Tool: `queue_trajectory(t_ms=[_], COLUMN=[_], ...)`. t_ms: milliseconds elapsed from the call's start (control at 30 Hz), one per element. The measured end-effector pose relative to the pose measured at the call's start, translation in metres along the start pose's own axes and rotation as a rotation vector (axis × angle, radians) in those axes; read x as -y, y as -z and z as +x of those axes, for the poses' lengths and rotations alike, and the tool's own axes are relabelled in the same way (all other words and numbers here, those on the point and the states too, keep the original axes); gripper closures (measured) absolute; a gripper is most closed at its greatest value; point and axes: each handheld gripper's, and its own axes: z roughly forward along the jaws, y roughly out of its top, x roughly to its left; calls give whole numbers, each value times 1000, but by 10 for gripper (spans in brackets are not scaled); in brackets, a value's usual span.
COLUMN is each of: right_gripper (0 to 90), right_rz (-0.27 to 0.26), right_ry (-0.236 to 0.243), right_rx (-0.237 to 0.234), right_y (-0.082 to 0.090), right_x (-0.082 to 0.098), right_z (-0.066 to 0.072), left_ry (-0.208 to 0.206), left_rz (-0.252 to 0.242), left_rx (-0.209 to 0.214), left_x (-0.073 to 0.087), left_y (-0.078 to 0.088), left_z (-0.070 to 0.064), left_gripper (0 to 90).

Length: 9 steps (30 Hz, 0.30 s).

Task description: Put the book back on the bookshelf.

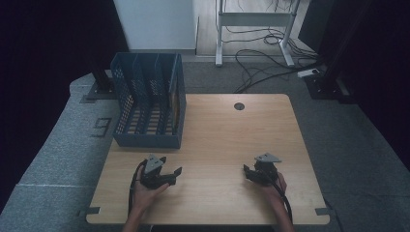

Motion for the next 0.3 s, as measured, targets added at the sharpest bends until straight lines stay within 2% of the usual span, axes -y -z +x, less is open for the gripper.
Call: queue_trajectory(t_ms=[100,300], right_gripper=[360,359], right_rz=[0,1], right_ry=[-1,0], right_rx=[0,-3], right_y=[0,-1], right_x=[0,-1], right_z=[0,0], left_ry=[-10,-5], left_rz=[20,18], left_rx=[-2,12], left_x=[1,1], left_y=[-2,-2], left_z=[-1,-1], left_gripper=[213,206])
